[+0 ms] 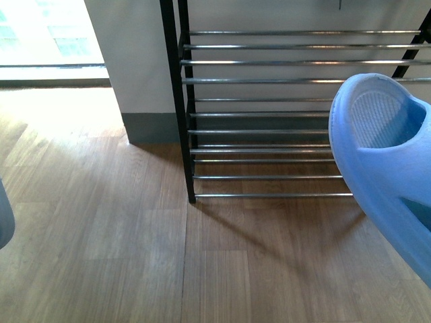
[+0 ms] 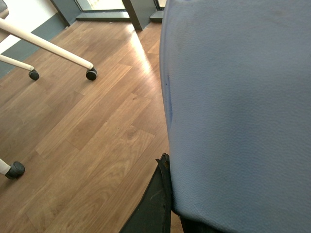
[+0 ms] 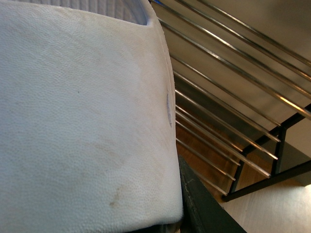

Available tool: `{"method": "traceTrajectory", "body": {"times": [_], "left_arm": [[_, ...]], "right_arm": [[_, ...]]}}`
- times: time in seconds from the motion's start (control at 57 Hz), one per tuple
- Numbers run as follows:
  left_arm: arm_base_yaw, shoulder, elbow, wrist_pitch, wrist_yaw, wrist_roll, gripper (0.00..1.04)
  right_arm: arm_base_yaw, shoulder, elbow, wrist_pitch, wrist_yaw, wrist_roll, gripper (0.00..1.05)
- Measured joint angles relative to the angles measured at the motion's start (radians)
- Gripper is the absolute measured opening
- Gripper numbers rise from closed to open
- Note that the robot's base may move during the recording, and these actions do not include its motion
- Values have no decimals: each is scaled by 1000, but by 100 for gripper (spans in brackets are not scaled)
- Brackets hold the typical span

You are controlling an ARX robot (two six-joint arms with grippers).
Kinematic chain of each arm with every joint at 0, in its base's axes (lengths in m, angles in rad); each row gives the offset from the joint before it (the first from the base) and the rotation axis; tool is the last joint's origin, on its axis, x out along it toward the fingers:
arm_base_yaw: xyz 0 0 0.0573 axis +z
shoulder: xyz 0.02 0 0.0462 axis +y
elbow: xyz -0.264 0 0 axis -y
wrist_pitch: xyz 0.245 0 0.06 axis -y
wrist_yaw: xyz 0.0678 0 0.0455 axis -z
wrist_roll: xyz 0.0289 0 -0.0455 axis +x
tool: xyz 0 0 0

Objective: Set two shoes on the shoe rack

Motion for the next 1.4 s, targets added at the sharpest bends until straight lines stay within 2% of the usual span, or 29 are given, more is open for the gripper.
{"method": "traceTrajectory", "body": {"times": [1.404], "left_arm": [[2, -1, 0, 0, -2, 0, 2]], "right_arm": [[0, -4, 0, 0, -1, 2, 1]]}}
